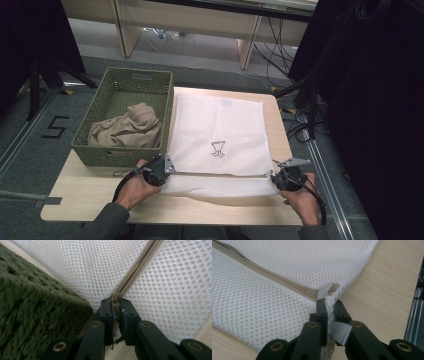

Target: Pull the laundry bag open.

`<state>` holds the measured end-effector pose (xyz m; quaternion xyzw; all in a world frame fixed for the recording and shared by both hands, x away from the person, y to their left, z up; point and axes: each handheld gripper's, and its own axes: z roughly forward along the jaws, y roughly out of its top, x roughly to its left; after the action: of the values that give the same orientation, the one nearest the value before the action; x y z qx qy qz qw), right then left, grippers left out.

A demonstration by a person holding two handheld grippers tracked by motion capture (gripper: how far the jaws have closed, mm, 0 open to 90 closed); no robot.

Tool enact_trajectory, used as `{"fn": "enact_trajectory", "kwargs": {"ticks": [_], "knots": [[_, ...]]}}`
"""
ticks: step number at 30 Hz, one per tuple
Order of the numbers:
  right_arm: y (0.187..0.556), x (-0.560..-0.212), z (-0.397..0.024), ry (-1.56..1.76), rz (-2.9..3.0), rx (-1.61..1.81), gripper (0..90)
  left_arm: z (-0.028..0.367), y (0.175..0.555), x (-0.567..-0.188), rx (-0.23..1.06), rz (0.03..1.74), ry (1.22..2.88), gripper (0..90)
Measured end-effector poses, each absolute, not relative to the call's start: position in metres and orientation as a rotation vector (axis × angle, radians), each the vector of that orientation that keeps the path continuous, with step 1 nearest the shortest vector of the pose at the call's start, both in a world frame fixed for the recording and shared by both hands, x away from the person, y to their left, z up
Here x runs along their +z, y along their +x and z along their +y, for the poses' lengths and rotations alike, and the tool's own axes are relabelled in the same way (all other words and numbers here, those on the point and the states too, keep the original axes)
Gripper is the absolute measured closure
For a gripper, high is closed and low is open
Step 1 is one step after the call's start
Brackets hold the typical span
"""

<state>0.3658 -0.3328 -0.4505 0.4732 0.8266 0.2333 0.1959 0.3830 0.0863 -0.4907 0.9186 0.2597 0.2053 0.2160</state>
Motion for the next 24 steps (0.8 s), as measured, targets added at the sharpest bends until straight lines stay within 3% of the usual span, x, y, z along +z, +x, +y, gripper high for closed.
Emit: {"fn": "enact_trajectory", "kwargs": {"ticks": [6,7,16,24], "knots": [[0.365,-0.451,-0.332,1.348,2.31,0.665,86.0,0.092,0.383,-0.487,0.635,0.754,2.55,81.5],[0.365,-0.452,-0.335,1.346,2.305,0.645,85.9,0.102,0.382,-0.49,0.575,0.798,2.503,81.5],[0.366,-0.453,-0.332,1.325,2.334,0.672,83.5,0.102,0.378,-0.492,0.567,0.788,2.491,81.0],[0.366,-0.456,-0.333,1.338,2.344,0.666,77.8,0.096,0.371,-0.483,0.572,0.763,2.461,71.2]]}}
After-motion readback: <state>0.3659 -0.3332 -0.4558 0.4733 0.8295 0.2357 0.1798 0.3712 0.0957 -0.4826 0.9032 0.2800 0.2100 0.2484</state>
